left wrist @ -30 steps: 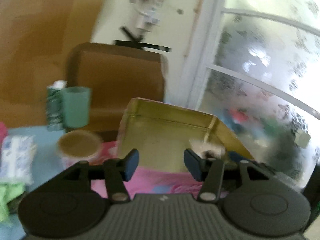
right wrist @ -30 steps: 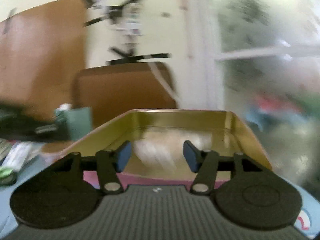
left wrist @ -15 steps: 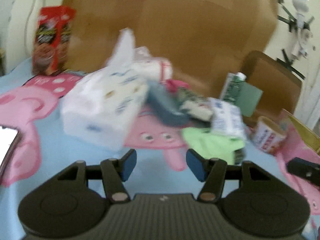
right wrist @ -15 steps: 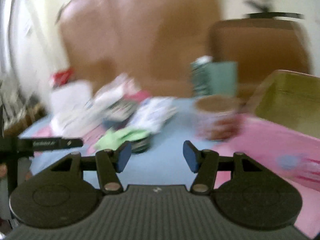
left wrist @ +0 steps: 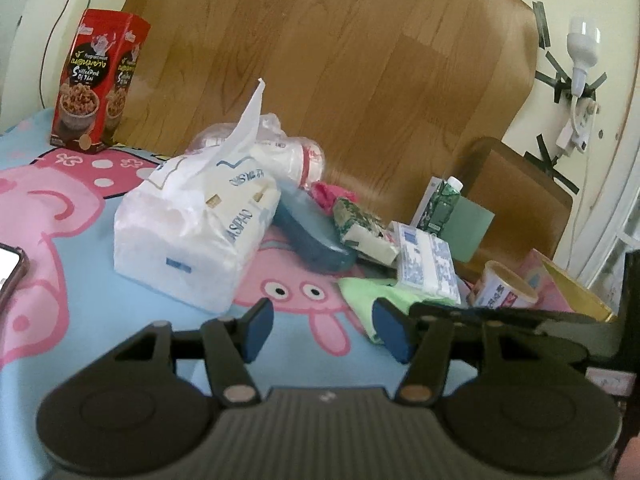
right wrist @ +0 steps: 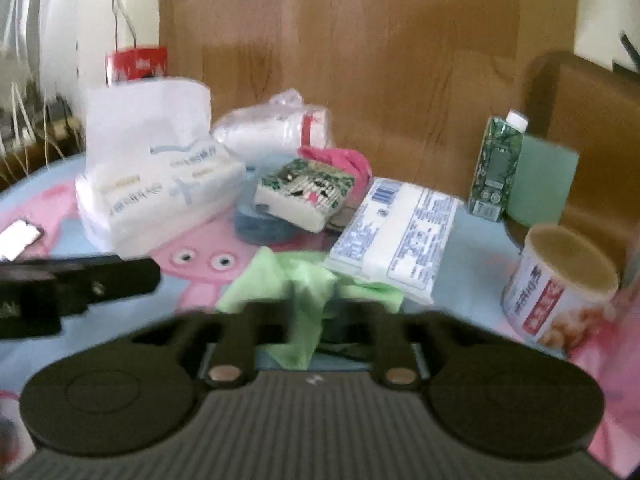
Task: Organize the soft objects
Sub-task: 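Move both grippers back to the green cloth on the table, then pinch the green cloth with both grippers and lift it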
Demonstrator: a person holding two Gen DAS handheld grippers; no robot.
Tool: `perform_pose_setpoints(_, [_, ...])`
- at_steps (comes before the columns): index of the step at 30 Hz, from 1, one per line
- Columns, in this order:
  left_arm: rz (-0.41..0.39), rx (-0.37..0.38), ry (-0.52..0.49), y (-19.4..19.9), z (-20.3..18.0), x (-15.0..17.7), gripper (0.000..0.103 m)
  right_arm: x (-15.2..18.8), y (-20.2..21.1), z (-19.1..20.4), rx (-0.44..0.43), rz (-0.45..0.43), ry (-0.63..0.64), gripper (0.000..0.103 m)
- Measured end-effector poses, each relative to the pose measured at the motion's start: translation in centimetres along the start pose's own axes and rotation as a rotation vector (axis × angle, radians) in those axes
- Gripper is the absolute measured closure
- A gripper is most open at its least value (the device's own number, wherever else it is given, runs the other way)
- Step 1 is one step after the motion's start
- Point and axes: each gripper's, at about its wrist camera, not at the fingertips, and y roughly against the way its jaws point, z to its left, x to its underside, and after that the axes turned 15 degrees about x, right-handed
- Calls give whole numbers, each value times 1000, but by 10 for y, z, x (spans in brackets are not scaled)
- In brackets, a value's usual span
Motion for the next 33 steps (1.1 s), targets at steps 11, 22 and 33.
perform_pose_setpoints(11, [25, 54, 1, -2, 6, -4, 47, 71, 141, -55, -182, -7, -130, 100])
perform_pose_setpoints(22, [292, 291, -83, -22, -69, 12, 38, 113, 162, -87, -151, 40, -186, 59])
perform_pose_setpoints(33, [476, 395, -143, -61, -135, 37, 82, 103, 132, -49, -15, -71, -40, 95])
